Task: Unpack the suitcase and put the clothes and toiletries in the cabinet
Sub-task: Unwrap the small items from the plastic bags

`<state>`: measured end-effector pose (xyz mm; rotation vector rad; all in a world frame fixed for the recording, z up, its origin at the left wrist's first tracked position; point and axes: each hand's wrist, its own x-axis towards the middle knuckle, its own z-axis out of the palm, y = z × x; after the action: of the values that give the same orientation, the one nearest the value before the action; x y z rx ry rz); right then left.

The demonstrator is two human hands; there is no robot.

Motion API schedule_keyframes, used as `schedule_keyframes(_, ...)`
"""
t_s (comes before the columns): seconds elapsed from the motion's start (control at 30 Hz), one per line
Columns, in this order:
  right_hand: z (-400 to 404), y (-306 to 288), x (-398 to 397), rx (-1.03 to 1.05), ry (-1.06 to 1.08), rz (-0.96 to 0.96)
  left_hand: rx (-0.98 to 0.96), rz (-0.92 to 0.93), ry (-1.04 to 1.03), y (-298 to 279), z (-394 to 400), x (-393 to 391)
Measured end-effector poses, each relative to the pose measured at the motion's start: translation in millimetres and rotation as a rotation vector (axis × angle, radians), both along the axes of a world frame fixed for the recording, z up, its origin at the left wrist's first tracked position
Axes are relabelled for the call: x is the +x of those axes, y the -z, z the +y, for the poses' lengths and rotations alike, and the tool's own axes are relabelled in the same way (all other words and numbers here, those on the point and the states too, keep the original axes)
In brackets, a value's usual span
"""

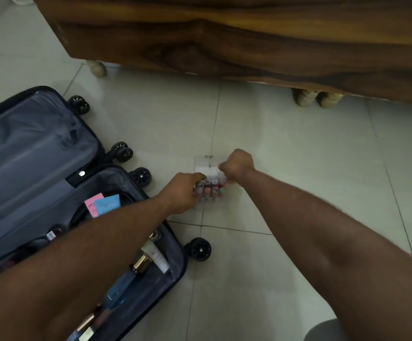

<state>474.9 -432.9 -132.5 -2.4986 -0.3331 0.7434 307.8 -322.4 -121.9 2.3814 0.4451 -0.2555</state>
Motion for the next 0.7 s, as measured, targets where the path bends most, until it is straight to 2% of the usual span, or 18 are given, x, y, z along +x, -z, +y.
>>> schedule_keyframes(0.2, -8, -4, -7, 0.051, 0.057, 0.148, -0.027, 0.064, -0.1, 6, -14, -1)
schedule_keyframes(0.43, -18, -12, -5, 0.128, 0.02, 0.162, 0.048, 0.069, -0.166, 18, -33, 8)
schedule_keyframes(0.7, -43, -38, 12, 0.205, -0.292, 0.036, -0.02, 0.055, -0.295, 26, -29, 18)
